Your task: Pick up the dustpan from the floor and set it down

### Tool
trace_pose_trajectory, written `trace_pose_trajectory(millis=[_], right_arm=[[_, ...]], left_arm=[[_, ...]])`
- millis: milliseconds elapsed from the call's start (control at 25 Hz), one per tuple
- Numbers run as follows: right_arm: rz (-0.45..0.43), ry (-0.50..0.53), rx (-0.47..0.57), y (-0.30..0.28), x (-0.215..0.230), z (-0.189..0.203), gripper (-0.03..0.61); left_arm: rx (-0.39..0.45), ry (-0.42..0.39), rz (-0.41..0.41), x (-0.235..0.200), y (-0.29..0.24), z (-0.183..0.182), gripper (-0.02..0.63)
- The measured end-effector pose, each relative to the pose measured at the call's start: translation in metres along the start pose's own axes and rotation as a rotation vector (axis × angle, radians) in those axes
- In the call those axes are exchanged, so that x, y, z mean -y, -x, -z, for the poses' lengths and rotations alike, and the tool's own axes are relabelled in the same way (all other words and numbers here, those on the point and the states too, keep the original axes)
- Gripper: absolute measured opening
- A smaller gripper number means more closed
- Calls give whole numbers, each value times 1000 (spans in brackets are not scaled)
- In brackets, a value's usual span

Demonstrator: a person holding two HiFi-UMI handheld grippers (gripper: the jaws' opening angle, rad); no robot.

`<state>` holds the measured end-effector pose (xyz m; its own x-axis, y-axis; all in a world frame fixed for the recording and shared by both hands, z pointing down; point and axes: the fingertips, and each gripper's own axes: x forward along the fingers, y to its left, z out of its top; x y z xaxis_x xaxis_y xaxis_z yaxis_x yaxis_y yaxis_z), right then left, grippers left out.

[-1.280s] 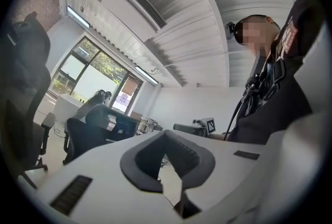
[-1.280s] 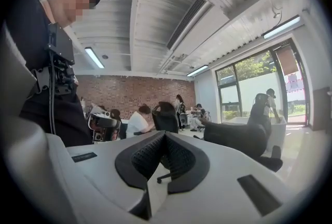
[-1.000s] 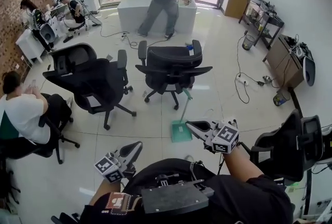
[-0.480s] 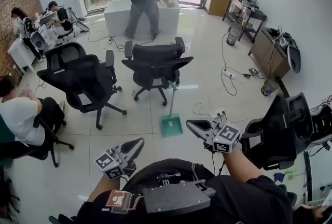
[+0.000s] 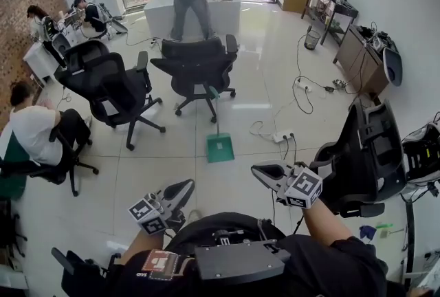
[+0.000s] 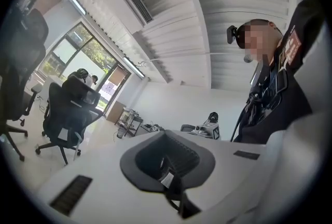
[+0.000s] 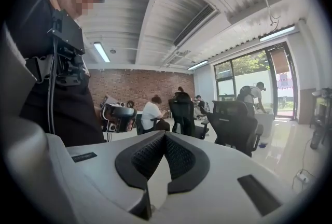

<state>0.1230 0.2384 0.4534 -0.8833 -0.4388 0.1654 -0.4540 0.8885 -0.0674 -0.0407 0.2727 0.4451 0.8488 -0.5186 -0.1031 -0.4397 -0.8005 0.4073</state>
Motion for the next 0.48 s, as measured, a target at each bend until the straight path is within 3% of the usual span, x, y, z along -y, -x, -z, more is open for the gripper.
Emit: trace_pose_trajectory(millis=[200,360,480], right_arm=[[-1,-63,46,42,-40,6,20],[8,-53,52,38,-92,1,21],[36,-110,74,19,-131,-4,21]], left_arm=[[-17,-30,-14,60,17,17,8],[6,-35,-22,84,67,14,8],[17,-33,-19,92,121,10,8]])
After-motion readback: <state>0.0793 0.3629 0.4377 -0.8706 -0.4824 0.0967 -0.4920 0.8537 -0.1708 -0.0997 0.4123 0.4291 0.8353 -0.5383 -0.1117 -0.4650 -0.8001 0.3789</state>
